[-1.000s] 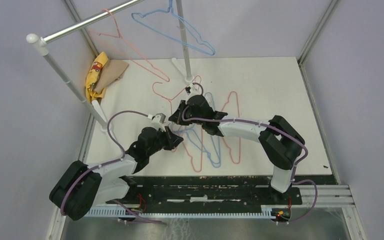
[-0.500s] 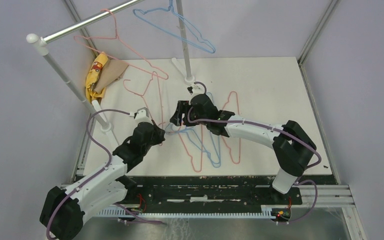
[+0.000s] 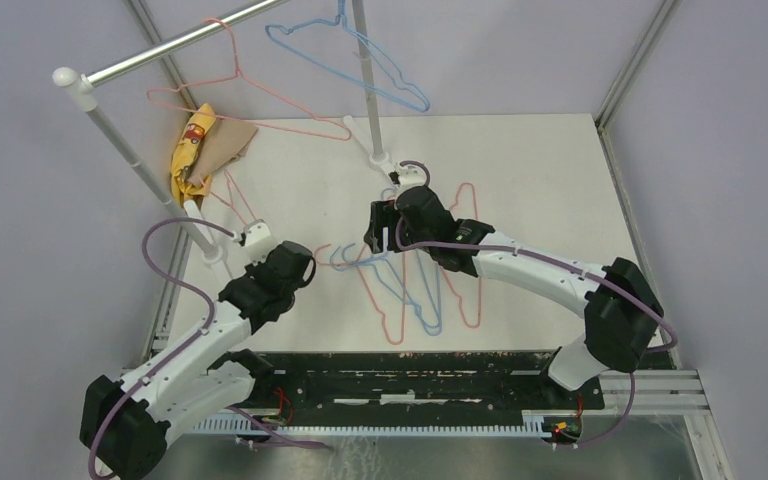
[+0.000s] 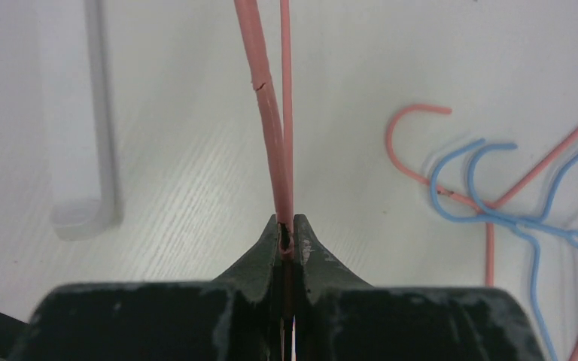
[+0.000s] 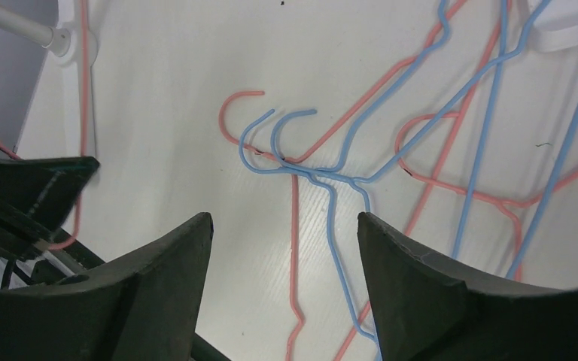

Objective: Organize the hangers

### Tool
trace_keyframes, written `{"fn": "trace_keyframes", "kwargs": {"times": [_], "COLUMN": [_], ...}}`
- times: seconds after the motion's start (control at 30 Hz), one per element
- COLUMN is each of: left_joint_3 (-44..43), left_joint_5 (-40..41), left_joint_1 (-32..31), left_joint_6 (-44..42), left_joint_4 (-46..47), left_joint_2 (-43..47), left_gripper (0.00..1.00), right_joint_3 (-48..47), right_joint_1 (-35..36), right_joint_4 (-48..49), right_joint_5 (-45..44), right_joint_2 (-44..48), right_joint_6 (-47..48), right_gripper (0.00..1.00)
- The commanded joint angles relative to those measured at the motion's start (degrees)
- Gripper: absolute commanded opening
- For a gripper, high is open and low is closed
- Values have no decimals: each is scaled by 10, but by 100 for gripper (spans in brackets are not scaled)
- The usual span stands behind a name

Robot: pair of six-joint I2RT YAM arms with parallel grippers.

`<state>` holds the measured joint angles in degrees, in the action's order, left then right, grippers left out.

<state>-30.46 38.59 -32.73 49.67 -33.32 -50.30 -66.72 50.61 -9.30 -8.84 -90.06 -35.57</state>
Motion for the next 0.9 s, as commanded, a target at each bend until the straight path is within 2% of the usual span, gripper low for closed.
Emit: {"fn": "trace_keyframes", "kwargs": {"times": [0.0,0.17,0.57,0.87], "left_joint_3": [-101,-174,-270,-390], "left_joint_5": [141,177,271,300], "left_joint_1": [0,0,1,6], "left_joint_6": [33,7,-36,-125], "left_joint_4": [-57,-59,-90,-79], "left_joint_2": [-3,-29,-82,-146], "left_gripper": [3,3,3,3], "right_joint_3": [3,21,23,15], "right_joint_1": [-4,-8,-21,-29], "right_joint_4": [-12,-9,-17,-22], "right_joint_5": [-23,-37,-48,-45], "right_joint_2": [45,78,93,89], "right_joint_6": [35,40,52,55], "right_gripper": [79,79,79,79]}}
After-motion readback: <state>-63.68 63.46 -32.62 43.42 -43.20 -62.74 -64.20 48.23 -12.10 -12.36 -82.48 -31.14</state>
